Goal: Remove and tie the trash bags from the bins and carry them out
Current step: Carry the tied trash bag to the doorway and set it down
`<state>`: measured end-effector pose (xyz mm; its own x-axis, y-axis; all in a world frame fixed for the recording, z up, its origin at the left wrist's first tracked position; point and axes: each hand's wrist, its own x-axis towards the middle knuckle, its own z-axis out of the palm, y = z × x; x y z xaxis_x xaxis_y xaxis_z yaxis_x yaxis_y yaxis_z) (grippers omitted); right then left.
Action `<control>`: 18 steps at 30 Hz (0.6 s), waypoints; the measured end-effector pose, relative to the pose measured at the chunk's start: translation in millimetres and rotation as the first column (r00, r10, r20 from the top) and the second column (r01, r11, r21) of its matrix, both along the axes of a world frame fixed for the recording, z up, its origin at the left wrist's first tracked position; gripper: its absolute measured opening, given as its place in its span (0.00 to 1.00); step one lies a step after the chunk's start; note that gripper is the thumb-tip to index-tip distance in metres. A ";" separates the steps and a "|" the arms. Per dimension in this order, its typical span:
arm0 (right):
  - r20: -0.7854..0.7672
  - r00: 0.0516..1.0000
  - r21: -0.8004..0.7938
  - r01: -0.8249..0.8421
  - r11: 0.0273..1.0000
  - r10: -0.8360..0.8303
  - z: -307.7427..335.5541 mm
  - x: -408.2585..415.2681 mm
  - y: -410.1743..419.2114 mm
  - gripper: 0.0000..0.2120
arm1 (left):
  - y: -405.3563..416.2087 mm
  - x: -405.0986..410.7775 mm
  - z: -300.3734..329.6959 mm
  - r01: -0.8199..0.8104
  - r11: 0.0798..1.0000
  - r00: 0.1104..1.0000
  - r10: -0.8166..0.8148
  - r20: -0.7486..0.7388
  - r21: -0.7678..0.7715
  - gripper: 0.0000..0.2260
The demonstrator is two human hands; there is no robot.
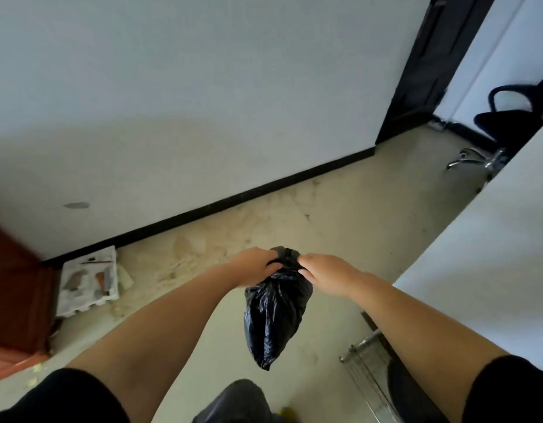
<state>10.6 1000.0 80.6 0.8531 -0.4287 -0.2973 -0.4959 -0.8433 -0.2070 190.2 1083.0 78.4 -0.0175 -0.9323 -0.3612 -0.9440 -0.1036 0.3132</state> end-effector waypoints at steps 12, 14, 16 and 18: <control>0.029 0.962 0.013 0.271 0.962 -0.271 -8.9 61.1 -280.4 0.12 | -319.4 76.9 -5.2 0.235 0.972 0.972 -0.235 0.016 -0.020 0.15; 0.039 0.943 0.027 0.330 0.943 -0.331 -1.9 68.3 -323.0 0.12 | -373.0 84.6 2.1 0.284 0.959 0.959 -0.283 0.018 -0.019 0.15; 0.058 0.917 0.049 0.391 0.919 -0.394 0.1 68.8 -362.3 0.13 | -423.3 86.4 6.5 0.330 0.944 0.944 -0.329 0.021 -0.019 0.16; 0.054 0.895 0.057 0.439 0.897 -0.442 -3.2 63.6 -398.9 0.14 | -469.1 81.8 8.4 0.388 0.921 0.921 -0.388 0.032 0.000 0.16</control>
<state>74.2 601.0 77.4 0.5976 -0.7532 -0.2750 -0.7991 -0.5313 -0.2813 272.0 613.9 86.8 -0.3677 -0.8569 -0.3614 -0.9189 0.2749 0.2830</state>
